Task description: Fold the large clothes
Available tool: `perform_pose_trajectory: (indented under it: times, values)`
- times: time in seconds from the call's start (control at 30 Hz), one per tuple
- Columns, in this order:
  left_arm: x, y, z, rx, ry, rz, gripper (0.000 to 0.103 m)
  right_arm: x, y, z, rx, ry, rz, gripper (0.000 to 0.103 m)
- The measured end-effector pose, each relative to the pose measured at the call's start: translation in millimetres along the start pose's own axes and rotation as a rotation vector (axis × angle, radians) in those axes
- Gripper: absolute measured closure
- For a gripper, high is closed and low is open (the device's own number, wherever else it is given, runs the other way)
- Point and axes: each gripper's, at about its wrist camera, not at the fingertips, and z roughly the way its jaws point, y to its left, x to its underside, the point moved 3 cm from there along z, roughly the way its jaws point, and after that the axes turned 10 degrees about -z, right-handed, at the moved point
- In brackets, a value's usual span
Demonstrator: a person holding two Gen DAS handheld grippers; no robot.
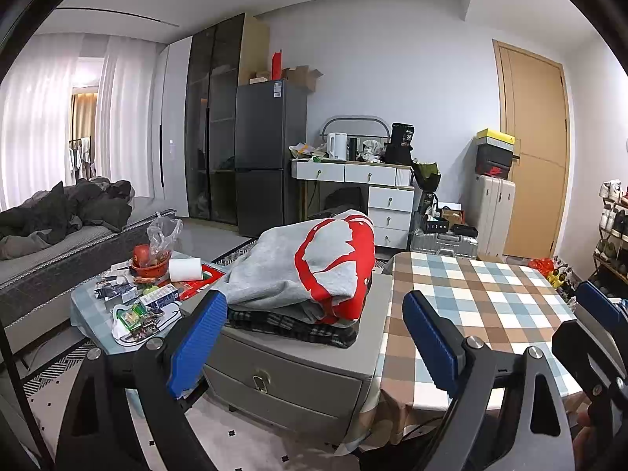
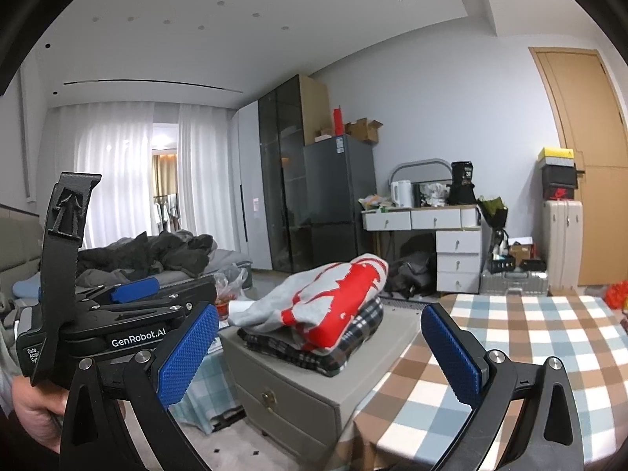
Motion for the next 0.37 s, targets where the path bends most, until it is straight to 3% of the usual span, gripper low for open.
perform_pose_trajectory:
  times: [0.1,0.27,0.37]
  values:
    - [0.8,-1.7,3.1,0.000,0.004,0.007,0.015,1.1,0.9,0.9,-0.004,0.004,0.003,0.000]
    - [4.4,-2.3,6.2,0.084,0.032,-0.021,0.015,3.4,0.8,3.3,-0.011,0.011,0.011,0.000]
    - [4.9,-2.8,6.0,0.074,0.027,-0.021,0.015,4.6,-1.2,3.8,-0.013,0.015,0.023,0.000]
